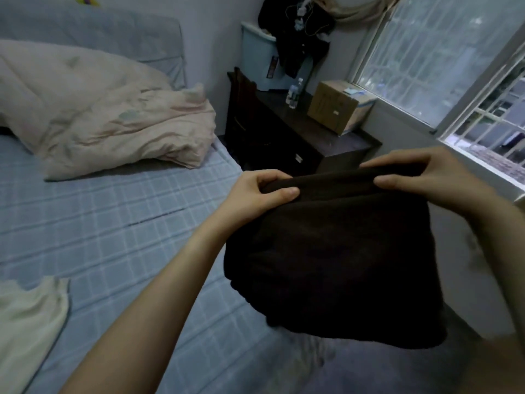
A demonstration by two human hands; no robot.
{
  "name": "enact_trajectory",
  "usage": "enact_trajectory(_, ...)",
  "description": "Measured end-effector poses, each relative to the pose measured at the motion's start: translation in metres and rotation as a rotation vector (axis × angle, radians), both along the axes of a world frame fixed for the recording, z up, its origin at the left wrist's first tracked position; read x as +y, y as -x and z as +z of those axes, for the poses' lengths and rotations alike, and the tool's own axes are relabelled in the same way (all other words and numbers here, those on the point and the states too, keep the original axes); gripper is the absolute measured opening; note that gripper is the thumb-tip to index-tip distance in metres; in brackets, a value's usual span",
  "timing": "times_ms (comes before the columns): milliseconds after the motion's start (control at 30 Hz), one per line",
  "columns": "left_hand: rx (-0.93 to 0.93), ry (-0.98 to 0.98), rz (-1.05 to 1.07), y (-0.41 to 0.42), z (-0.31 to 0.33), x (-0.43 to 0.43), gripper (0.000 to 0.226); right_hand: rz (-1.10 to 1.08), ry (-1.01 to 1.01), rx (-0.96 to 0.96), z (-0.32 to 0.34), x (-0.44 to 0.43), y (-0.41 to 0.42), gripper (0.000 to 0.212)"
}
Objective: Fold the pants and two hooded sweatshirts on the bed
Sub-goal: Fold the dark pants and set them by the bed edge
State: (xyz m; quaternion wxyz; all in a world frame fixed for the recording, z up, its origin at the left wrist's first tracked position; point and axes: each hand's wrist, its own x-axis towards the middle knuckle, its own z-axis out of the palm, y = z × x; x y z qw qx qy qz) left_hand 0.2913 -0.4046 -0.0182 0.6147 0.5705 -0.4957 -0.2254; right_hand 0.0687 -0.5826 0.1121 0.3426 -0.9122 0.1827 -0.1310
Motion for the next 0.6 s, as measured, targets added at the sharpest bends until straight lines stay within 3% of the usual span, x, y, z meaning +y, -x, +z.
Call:
enact_trajectory(133, 0.066, 0.015, 0.081, -0.012, -0.002, -0.034, 0.006, 0.061, 0.048, 0.013, 0.015, -0.046, -0.041, 0.033)
enact_trajectory(233, 0.119, -0.063, 0.192, -0.033, -0.028, -0.040, 0.005, 0.156, 0.035, 0.062, -0.017, -0.075, -0.088, 0.032)
enact_trajectory(400, 0.159, -0.358, 0.364, -0.069, -0.111, 0.003, 0.002, 0.387, -0.095, 0.244, -0.157, -0.089, -0.180, 0.028)
enact_trajectory(600, 0.269, -0.761, 0.519, -0.077, -0.224, 0.100, 0.010, 0.669, -0.248, 0.438, -0.354, -0.025, -0.253, 0.028)
